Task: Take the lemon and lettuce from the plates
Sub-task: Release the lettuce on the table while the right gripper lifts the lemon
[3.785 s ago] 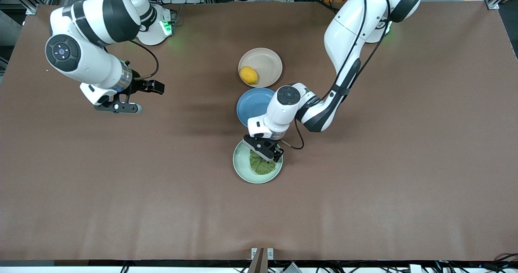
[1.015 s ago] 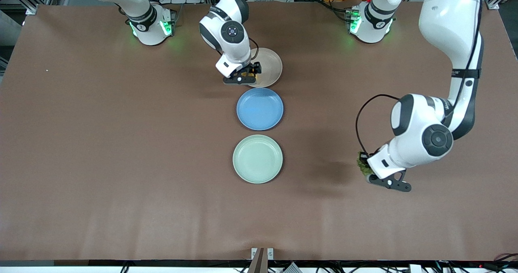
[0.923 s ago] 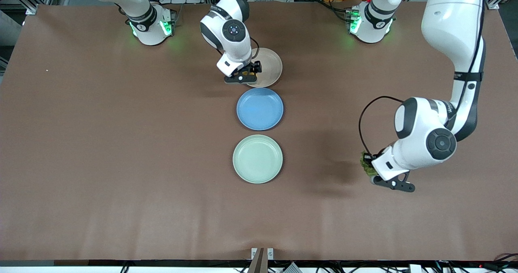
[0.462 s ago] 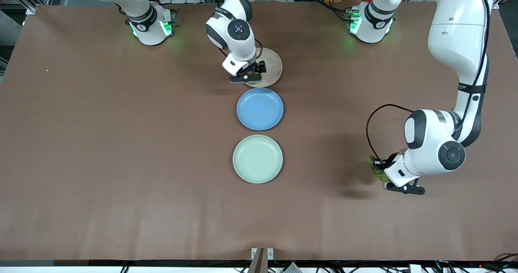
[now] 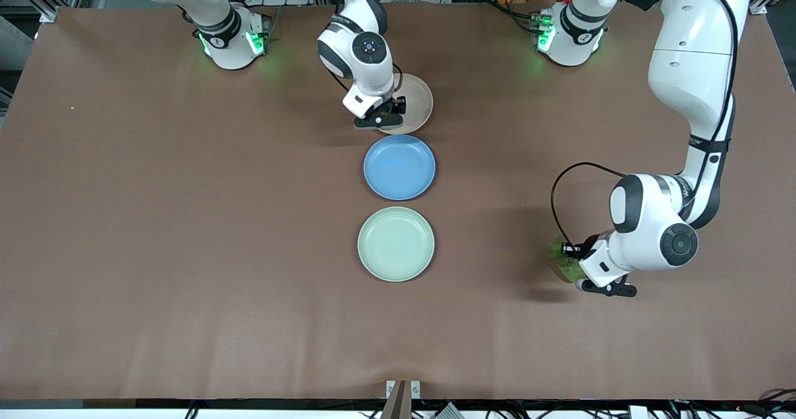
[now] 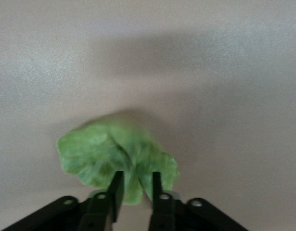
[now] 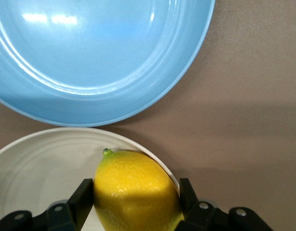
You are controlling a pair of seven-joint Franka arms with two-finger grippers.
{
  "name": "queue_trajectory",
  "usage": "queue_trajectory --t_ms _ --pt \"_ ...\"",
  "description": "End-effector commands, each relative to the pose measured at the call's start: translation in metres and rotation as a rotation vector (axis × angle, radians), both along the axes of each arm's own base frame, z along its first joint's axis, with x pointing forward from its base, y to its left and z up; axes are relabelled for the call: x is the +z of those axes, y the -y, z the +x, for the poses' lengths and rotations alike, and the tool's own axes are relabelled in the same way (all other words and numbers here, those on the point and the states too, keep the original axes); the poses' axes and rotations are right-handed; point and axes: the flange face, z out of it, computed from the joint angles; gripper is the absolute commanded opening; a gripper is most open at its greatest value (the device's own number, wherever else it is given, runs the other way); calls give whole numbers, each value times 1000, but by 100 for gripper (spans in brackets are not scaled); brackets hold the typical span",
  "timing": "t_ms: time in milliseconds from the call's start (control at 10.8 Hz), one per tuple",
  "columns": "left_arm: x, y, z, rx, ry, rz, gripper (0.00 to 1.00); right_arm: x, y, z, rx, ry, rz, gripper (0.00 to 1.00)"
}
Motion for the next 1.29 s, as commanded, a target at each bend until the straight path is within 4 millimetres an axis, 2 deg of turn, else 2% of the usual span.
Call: queue_trajectory --t_ms 0,92,277,369,462,646,831,1015,1108,1200 --pt "5 -2 4 -2 15 -20 100 8 1 5 -56 29 -3 5" --pt "16 -1 6 -9 31 -17 100 18 3 12 -91 41 7 5" --pt "65 -9 9 6 75 -20 100 43 10 29 -153 67 29 4" --pt "83 -12 8 7 74 -19 100 56 16 38 -172 77 37 3" --pt "108 -22 7 18 88 -20 100 69 25 51 -202 88 47 3" --pt "155 -31 2 21 107 -22 100 88 63 92 -291 90 33 3" --pt "223 -34 -12 4 143 -6 100 102 120 141 -355 90 12 4" --pt "288 -38 -29 -9 174 10 100 110 174 180 -369 79 -14 4" --pt "314 -47 -38 8 189 15 100 114 200 200 -347 81 -30 4" --pt "335 -58 -47 21 201 35 100 116 239 220 -329 74 -61 5"
